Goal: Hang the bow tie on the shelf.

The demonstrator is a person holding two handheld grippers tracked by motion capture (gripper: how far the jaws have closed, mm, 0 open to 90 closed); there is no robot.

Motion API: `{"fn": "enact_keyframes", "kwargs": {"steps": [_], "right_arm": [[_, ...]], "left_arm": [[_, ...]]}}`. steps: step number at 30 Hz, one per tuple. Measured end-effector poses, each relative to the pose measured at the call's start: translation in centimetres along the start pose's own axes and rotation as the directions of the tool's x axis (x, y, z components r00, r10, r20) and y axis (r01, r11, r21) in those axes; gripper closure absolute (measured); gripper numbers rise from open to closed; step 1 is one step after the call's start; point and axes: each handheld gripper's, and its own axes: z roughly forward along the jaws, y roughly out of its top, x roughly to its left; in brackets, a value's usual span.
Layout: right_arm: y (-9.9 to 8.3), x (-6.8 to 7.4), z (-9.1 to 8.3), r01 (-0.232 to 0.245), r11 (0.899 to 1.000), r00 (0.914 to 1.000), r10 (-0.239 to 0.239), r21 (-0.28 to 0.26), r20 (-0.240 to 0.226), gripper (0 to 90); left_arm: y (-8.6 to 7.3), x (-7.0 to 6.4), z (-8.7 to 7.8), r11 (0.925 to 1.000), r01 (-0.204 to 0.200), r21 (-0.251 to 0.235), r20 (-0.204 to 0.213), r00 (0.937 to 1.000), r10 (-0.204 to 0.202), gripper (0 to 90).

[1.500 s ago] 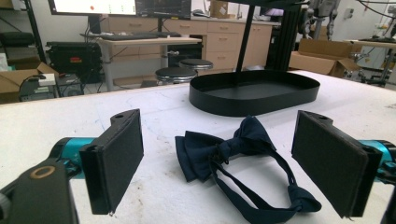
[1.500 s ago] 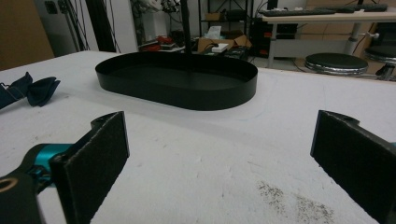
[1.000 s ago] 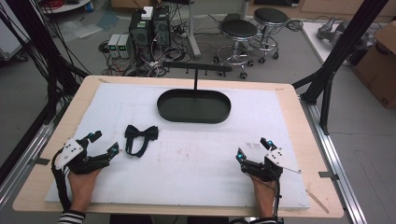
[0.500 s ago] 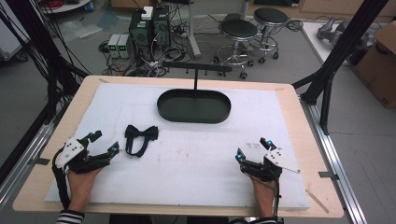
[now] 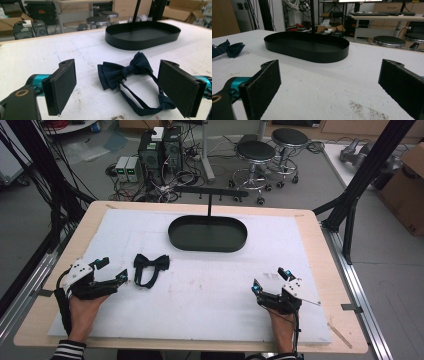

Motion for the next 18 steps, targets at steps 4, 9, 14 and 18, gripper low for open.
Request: {"fn": "enact_keyframes", "kwargs": {"steps": [4, 9, 14, 18], "right_arm": [[0.0, 0.1, 0.1, 0.011, 1.0, 0.9999, -0.011, 0.007, 0.0, 3.3], [0.0, 0.1, 0.1, 0.002, 1.0, 1.0, -0.002, 0.006, -0.004, 3.3], [0.0, 0.1, 0.1, 0.003, 1.0, 1.0, -0.003, 0.009, -0.004, 3.3], [0.0, 0.1, 0.1, 0.003, 1.0, 1.0, -0.003, 0.009, -0.004, 3.3]], "left_arm": [[0.9, -0.2, 0.5, 0.9977, -0.01, 0.067, 0.003, 0.9999, 0.01, 16.5], [2.2, -0.6, 1.3, 0.9868, -0.027, 0.16, 0.021, 0.9995, 0.023, 16.6], [3.8, -1.0, 2.4, 0.9675, -0.039, 0.25, 0.024, 0.9991, 0.034, 16.1], [5.0, -1.5, 3.2, 0.947, -0.087, 0.309, 0.031, 0.9962, 0.081, 16.1]]}}
